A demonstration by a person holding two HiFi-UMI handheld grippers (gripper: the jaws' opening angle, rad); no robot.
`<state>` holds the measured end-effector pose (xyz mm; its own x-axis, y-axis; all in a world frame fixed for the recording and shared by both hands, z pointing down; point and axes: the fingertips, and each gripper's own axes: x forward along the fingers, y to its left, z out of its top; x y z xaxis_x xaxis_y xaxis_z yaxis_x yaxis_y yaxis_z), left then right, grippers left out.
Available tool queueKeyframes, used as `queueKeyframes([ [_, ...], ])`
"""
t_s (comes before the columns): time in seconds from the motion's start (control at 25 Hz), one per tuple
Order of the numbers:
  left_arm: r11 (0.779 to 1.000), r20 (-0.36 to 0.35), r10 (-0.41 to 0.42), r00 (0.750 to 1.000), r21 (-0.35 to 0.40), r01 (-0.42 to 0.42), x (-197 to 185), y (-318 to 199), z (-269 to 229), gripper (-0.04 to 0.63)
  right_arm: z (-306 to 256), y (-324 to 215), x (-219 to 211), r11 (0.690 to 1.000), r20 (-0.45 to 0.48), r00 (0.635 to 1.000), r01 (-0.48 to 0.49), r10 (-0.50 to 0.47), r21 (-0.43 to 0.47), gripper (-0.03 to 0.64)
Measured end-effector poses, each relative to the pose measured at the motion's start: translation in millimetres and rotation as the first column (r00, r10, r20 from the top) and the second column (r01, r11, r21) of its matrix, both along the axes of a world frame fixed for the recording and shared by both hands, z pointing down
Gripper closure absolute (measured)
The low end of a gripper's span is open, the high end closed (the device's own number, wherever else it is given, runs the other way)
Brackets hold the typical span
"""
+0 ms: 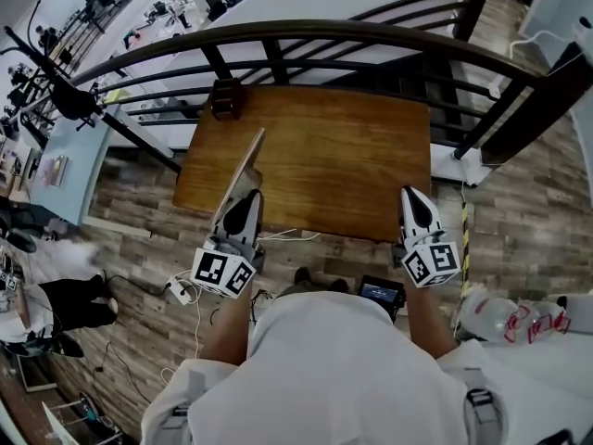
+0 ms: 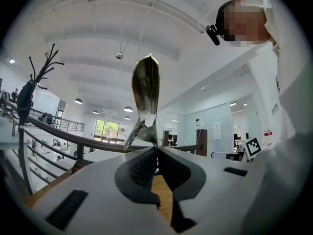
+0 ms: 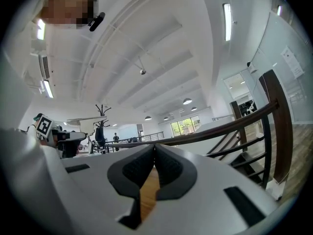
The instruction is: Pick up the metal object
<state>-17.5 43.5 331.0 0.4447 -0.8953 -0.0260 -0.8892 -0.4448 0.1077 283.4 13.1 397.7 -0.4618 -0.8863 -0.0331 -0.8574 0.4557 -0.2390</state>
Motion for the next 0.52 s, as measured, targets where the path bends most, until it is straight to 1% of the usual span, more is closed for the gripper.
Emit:
queueKeyframes([
  [0.2,0.999,-0.015,-0.015,1.000,-0.032,0.015,3.3,6.7,6.6,0.575,8.0,-0.2,-1.7,0.999,0.017,0.999,0.035,-0.035,-0.017,0.594],
  [0.36,0.999,-0.019,0.014,1.000,-0.039,-0.014,11.6,12.3,14.9,0.575,13.7,1.9,2.5,0.999,0.034,0.998,0.044,-0.043,-0.029,0.594],
  [0.52,0.997,-0.048,0.032,0.998,-0.064,-0.035,20.0,20.1,20.8,0.575,21.1,6.7,6.0,0.998,0.045,0.998,0.050,-0.048,-0.044,0.594],
])
